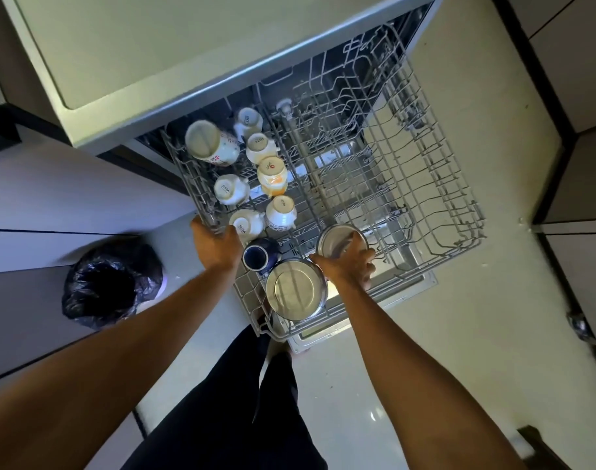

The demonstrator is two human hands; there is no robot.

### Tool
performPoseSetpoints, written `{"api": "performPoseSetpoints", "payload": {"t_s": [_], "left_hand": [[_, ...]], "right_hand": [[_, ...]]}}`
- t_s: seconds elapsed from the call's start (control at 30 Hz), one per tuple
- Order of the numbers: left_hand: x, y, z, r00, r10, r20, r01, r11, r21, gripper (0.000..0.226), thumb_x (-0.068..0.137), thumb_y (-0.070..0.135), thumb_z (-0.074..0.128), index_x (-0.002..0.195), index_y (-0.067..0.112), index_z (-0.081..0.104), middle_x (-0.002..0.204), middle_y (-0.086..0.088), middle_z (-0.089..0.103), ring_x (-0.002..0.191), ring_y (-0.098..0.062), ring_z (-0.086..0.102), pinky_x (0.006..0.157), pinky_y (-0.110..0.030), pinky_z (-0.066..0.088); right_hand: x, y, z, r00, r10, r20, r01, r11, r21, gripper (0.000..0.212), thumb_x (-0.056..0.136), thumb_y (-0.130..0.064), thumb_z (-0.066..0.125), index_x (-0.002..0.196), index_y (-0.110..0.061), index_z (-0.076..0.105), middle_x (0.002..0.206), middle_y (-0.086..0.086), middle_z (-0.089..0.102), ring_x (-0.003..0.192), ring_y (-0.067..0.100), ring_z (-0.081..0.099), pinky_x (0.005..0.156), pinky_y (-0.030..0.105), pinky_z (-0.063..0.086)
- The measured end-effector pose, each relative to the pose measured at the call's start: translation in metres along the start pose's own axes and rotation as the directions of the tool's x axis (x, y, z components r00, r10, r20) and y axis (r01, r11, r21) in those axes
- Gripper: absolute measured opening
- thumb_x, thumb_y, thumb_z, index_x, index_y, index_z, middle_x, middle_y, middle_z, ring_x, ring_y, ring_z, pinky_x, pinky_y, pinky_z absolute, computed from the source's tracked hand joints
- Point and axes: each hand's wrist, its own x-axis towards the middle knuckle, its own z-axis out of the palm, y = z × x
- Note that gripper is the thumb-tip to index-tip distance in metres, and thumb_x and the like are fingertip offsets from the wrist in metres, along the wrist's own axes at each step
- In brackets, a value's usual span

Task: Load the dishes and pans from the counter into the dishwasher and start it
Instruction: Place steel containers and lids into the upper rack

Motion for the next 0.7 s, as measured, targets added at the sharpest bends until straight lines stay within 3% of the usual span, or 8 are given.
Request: {"api": "performPoseSetpoints", "payload": {"t_s": [0.23, 0.43, 0.57, 0.7], "left_hand": [[0.001, -0.004, 0.001, 1.000, -0.010, 0.008, 0.010, 1.000, -0.010, 0.042, 0.086, 0.008, 0.058, 0.125, 0.015, 0.045, 0.104, 0.002, 0.059, 0.088, -0.018, 0.056, 0.073, -0.023, 0.038], [-0.002, -0.003, 0.000, 1.000, 0.014, -0.013, -0.014, 1.000, 0.022, 0.039, 0.086, 0.012, 0.059, 0.123, 0.010, 0.047, 0.103, 0.000, 0.058, 0.087, -0.017, 0.052, 0.071, -0.022, 0.035], [-0.001, -0.005, -0.003, 1.000, 0.026, -0.007, -0.026, 0.999, 0.030, 0.036, 0.086, 0.015, 0.059, 0.121, 0.010, 0.050, 0.104, 0.001, 0.058, 0.090, -0.016, 0.051, 0.072, -0.022, 0.034], [-0.004, -0.005, -0.015, 0.998, 0.054, 0.011, -0.054, 0.997, 0.051, 0.035, 0.089, 0.022, 0.061, 0.121, 0.012, 0.053, 0.103, 0.004, 0.056, 0.092, -0.014, 0.050, 0.073, -0.022, 0.034]], "right_hand": [[0.001, 0.007, -0.001, 0.999, -0.036, 0.000, 0.036, 0.999, 0.006, 0.125, 0.056, -0.066, 0.087, 0.152, -0.033, 0.014, 0.152, 0.017, 0.022, 0.135, 0.044, 0.034, 0.102, 0.058, 0.043], [-0.008, 0.015, -0.009, 0.996, -0.071, -0.054, 0.075, 0.994, 0.078, 0.112, 0.062, -0.071, 0.080, 0.151, -0.031, 0.024, 0.154, 0.014, 0.029, 0.138, 0.041, 0.035, 0.103, 0.057, 0.043], [-0.020, 0.011, -0.016, 0.982, -0.121, -0.142, 0.137, 0.985, 0.109, 0.080, 0.074, -0.061, 0.075, 0.139, -0.026, 0.045, 0.143, 0.008, 0.045, 0.129, 0.034, 0.043, 0.096, 0.050, 0.044], [-0.038, 0.003, -0.029, 0.977, -0.141, -0.159, 0.172, 0.964, 0.201, 0.032, 0.083, -0.050, 0.066, 0.105, -0.027, 0.066, 0.114, 0.003, 0.067, 0.108, 0.029, 0.060, 0.084, 0.035, 0.040]]}}
